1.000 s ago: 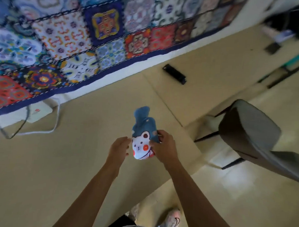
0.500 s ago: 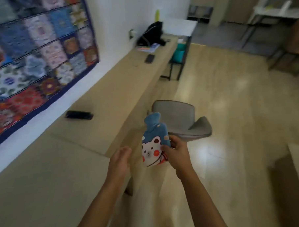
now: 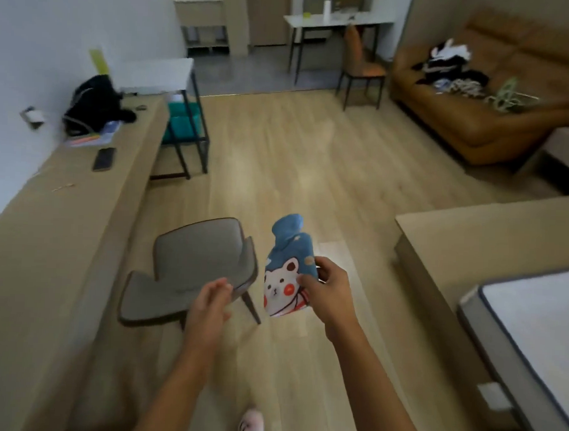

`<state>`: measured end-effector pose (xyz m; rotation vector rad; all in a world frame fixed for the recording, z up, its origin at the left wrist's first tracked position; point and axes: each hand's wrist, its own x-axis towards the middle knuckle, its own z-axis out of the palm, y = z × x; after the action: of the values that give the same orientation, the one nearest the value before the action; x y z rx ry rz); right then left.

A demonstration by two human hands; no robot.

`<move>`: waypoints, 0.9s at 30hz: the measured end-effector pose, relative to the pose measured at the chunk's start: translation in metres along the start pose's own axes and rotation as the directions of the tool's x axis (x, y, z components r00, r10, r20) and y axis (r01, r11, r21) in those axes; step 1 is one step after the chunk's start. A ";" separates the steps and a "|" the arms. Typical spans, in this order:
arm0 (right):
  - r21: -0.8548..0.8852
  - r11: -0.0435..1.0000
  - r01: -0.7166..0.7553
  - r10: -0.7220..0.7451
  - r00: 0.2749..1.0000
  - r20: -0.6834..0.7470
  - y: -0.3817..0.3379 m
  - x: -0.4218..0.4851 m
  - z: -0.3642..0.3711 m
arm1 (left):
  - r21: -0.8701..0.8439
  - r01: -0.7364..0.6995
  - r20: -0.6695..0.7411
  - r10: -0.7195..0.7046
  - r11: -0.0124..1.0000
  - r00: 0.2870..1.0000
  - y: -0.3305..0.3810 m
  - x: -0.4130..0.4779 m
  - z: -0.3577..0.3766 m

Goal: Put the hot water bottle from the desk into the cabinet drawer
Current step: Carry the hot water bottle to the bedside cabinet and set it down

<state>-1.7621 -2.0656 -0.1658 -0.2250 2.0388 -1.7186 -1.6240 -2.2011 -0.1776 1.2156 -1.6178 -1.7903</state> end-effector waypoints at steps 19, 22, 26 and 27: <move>0.086 0.993 -0.074 0.106 0.882 -0.460 -0.072 0.308 -0.121 | 0.043 -0.063 0.493 0.034 0.997 0.869 0.130 0.284 0.305; 0.128 0.990 -0.057 0.114 0.858 -0.501 -0.080 0.359 -0.144 | 0.055 -0.066 0.521 0.028 0.996 0.853 0.144 0.317 0.348; 0.184 0.982 -0.051 0.143 0.830 -0.539 -0.082 0.440 -0.175 | 0.083 -0.051 0.524 0.000 0.995 0.852 0.155 0.370 0.415; 0.192 0.980 -0.046 0.145 0.829 -0.541 -0.082 0.463 -0.184 | 0.079 -0.057 0.519 0.008 0.995 0.855 0.159 0.385 0.434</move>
<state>-2.2650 -2.1090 -0.1776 0.4863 2.2101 -2.0499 -2.2179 -2.2972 -0.1773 0.7601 -2.0104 -2.1706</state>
